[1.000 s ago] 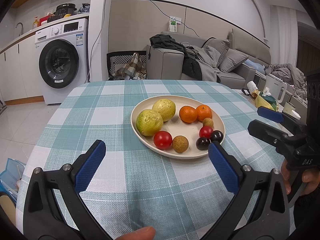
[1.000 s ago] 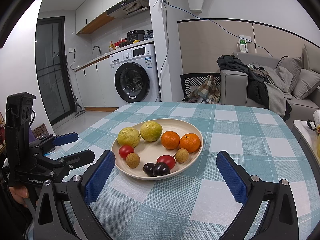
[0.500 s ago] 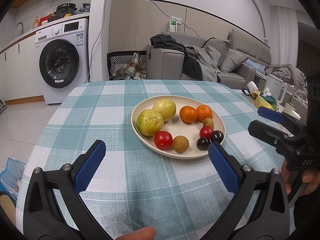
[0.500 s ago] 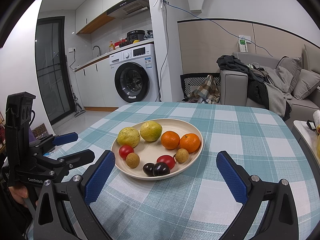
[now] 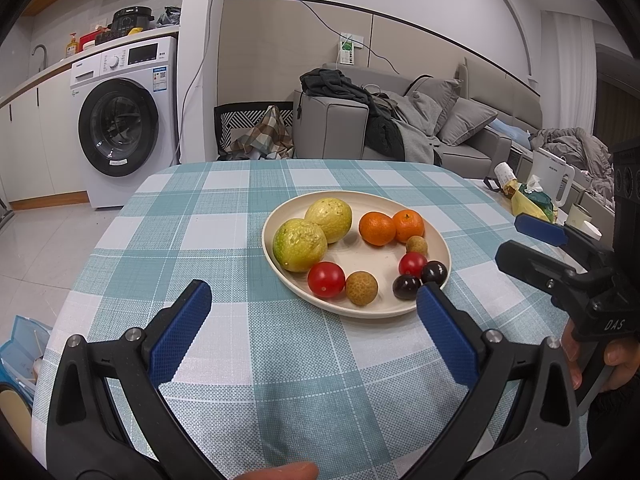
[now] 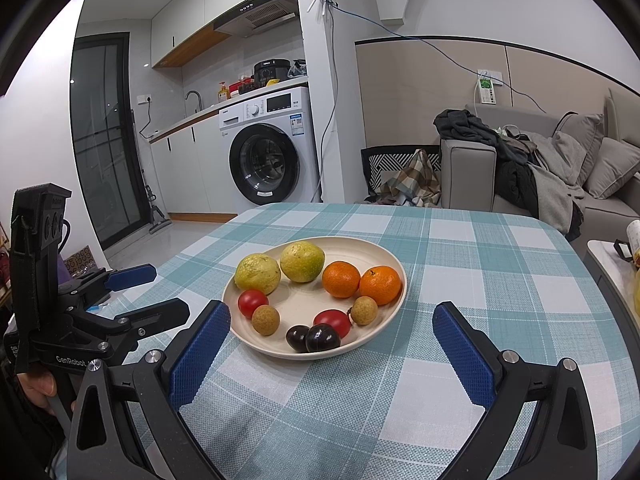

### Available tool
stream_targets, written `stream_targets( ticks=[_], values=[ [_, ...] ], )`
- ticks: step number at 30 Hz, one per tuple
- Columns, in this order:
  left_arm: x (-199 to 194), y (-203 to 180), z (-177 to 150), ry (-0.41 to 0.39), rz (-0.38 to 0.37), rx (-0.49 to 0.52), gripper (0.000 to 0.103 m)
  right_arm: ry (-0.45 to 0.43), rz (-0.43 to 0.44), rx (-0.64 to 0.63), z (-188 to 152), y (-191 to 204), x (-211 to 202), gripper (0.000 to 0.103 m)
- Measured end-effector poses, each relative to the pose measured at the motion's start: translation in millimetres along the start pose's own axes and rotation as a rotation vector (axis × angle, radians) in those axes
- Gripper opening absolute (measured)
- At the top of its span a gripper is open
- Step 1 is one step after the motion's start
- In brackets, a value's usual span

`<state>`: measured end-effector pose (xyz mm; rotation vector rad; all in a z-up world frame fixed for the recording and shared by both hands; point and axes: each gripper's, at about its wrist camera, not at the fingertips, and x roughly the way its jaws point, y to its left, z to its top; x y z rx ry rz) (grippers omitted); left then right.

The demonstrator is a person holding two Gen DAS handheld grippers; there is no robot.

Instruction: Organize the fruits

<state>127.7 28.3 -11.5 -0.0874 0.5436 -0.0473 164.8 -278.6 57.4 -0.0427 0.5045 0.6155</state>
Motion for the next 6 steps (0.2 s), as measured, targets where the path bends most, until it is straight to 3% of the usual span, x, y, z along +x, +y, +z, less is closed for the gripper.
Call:
stream_targets(
  ticks=[6],
  values=[
    [0.0, 1.5, 0.8, -0.005, -0.001, 0.002, 0.102, 0.000, 0.000, 0.000, 0.1, 0.0, 0.0, 0.103]
  ],
)
